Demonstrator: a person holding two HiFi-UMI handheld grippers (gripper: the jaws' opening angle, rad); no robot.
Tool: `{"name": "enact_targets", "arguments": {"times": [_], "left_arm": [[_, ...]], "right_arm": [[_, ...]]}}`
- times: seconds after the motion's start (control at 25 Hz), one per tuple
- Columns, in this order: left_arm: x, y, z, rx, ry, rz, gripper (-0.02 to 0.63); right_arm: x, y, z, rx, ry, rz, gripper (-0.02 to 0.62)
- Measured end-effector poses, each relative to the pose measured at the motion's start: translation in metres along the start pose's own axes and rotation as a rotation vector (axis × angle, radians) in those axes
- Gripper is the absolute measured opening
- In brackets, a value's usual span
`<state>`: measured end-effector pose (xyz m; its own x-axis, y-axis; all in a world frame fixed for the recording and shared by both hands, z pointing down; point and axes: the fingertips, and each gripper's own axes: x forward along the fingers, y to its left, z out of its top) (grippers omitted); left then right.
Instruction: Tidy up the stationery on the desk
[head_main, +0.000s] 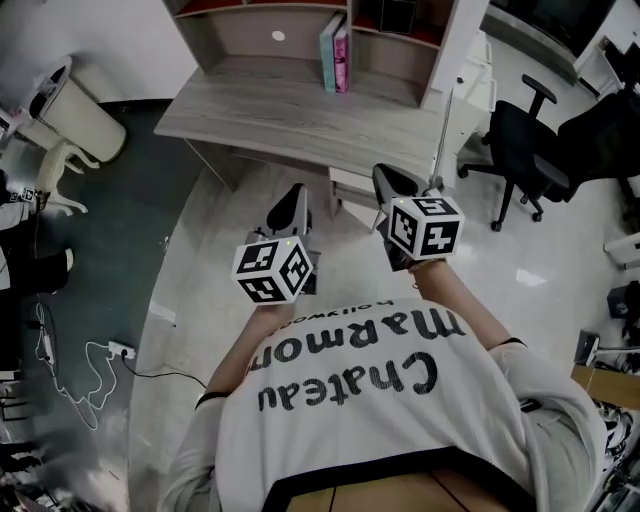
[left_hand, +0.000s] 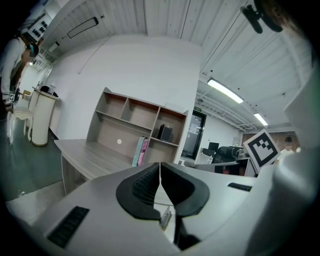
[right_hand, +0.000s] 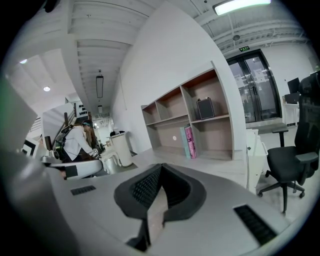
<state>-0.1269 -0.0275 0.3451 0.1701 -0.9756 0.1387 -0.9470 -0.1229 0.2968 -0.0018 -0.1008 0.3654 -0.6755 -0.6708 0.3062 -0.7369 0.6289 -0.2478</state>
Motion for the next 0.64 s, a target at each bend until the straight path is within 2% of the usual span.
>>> {"name": "enact_targets", "arguments": {"times": [0.64], "left_arm": [[-0.015,-0.001,-0.002,-0.011,-0.006,0.007,0.023]], "right_arm": [[-0.009,0.009,-0.006,0.004,0.010,0.002,0.011]]}}
